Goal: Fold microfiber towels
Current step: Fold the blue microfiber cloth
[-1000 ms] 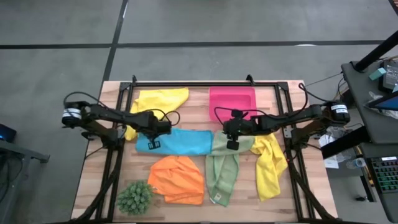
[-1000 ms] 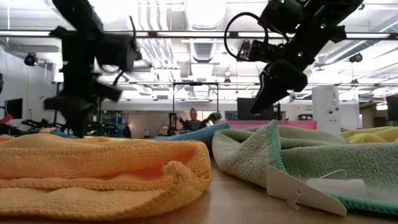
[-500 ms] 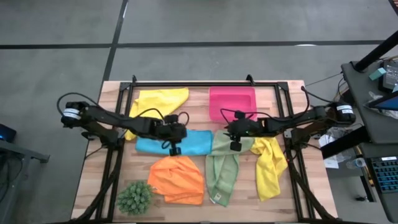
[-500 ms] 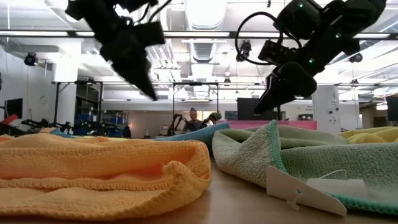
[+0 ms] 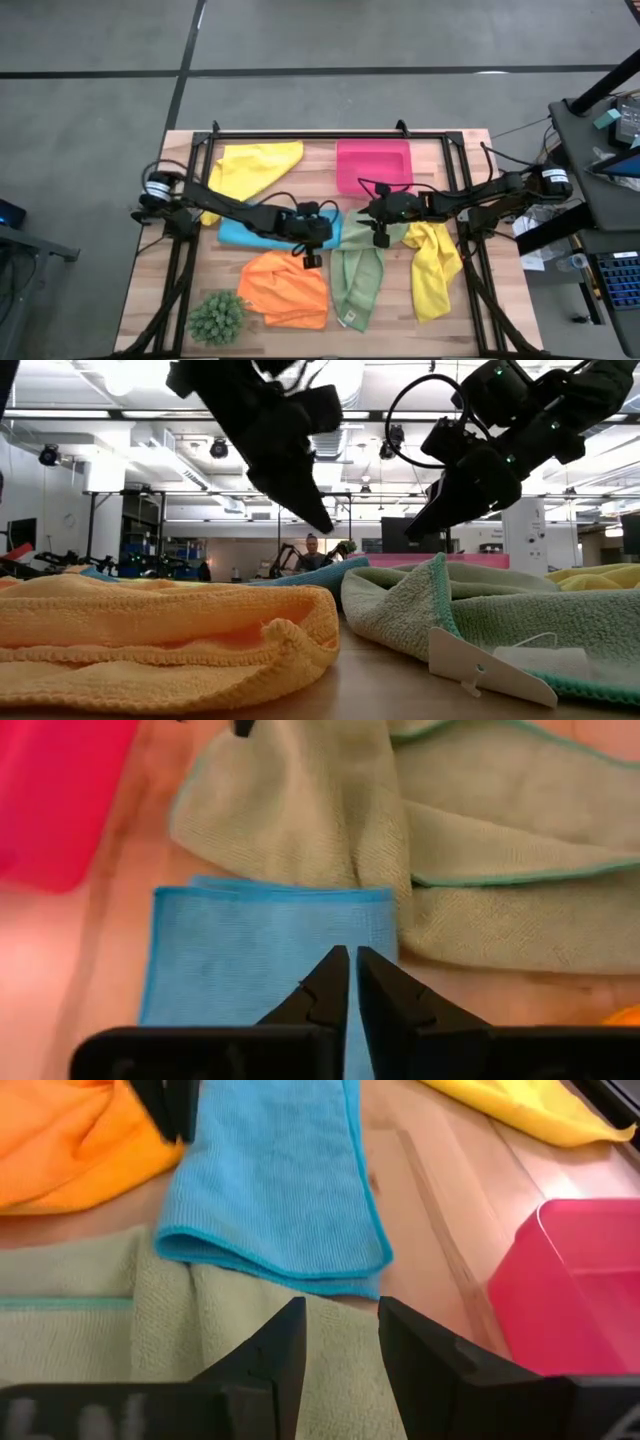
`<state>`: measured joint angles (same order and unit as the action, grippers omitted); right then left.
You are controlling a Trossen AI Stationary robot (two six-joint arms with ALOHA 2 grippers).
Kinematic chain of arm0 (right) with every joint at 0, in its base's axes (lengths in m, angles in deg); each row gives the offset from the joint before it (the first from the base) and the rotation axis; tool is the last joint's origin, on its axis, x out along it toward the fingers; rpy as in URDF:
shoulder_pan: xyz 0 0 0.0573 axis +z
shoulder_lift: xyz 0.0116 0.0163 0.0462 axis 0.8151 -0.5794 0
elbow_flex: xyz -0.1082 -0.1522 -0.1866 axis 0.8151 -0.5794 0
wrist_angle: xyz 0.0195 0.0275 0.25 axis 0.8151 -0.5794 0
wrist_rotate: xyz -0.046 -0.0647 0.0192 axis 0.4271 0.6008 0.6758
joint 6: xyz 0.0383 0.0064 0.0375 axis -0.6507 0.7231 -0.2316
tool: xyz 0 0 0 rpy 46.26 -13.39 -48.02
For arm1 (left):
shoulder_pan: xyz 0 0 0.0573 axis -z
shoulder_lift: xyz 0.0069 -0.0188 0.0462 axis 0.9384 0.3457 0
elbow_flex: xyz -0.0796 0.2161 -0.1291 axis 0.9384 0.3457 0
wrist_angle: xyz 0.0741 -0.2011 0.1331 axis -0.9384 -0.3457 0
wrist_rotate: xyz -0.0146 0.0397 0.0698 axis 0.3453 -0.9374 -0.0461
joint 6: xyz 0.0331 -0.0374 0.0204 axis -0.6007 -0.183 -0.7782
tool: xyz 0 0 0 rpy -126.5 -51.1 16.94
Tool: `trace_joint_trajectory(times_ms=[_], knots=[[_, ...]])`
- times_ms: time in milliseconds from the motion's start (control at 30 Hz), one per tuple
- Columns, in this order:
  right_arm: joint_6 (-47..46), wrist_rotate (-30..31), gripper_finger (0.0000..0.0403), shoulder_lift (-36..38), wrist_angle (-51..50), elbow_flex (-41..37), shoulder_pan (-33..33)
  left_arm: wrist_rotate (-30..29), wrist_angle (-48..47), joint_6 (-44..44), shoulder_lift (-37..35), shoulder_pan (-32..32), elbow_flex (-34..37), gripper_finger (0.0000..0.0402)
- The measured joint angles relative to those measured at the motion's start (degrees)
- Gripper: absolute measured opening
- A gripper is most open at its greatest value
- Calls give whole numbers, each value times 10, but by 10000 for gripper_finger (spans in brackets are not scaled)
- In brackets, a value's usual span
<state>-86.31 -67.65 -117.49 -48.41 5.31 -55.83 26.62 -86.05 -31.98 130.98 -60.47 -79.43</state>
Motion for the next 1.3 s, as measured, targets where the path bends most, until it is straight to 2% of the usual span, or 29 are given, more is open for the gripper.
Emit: trace_joint_trajectory(times_ms=[333, 433, 533, 767, 1100, 1300], knots=[[-2, 0, 118, 0, -2, -1, 0, -9, 41, 28, 41, 2, -17, 160], [-3, 0, 118, 0, -2, -1, 0, -17, 48, 29, 56, 2, -17, 186], [-2, 0, 118, 0, -1, -1, 0, -18, 61, 29, 72, 2, -17, 193], [0, 0, 118, 0, -1, -1, 0, -31, 68, 26, 88, 2, -17, 162], [1, 0, 118, 0, -2, -1, 0, -28, 67, 24, 78, 2, -17, 54], [0, 0, 118, 0, -3, -1, 0, -26, 67, 12, 73, 2, -17, 6]])
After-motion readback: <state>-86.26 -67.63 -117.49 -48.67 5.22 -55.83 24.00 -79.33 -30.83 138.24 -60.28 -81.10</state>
